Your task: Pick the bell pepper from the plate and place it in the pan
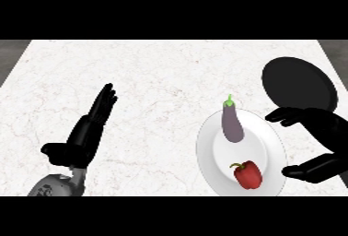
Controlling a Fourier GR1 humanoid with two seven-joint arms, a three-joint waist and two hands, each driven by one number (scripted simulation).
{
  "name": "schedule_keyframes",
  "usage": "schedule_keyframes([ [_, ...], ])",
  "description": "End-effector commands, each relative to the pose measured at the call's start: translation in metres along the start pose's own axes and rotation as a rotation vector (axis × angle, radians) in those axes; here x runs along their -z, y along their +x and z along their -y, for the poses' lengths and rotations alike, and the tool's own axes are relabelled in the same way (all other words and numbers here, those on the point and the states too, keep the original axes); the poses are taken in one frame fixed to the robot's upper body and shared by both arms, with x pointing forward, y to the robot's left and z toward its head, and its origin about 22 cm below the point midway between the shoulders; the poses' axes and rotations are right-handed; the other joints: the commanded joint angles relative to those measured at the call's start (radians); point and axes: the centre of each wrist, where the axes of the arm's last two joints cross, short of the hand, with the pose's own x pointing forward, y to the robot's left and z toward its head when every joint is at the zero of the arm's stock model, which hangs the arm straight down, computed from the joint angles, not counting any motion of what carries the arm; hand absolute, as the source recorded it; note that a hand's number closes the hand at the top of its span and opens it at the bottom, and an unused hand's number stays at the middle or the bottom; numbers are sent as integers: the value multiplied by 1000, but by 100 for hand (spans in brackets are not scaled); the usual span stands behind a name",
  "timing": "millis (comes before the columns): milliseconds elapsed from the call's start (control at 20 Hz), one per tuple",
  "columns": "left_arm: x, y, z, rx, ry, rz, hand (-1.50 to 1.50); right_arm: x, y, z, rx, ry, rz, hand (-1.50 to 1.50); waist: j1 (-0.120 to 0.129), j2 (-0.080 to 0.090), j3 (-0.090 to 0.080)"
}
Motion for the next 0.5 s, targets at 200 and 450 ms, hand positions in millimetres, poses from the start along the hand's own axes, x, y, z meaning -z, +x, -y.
schedule_keyframes([
  [200, -4, -14, 18, -36, 14, 33, 0, -25, 19, 58, -232, 190, 61, -150, 4, 3, 0],
  [450, -5, -14, 3, -38, 12, 19, 0, -13, 31, 47, -373, 353, -38, -150, 4, 1, -1],
])
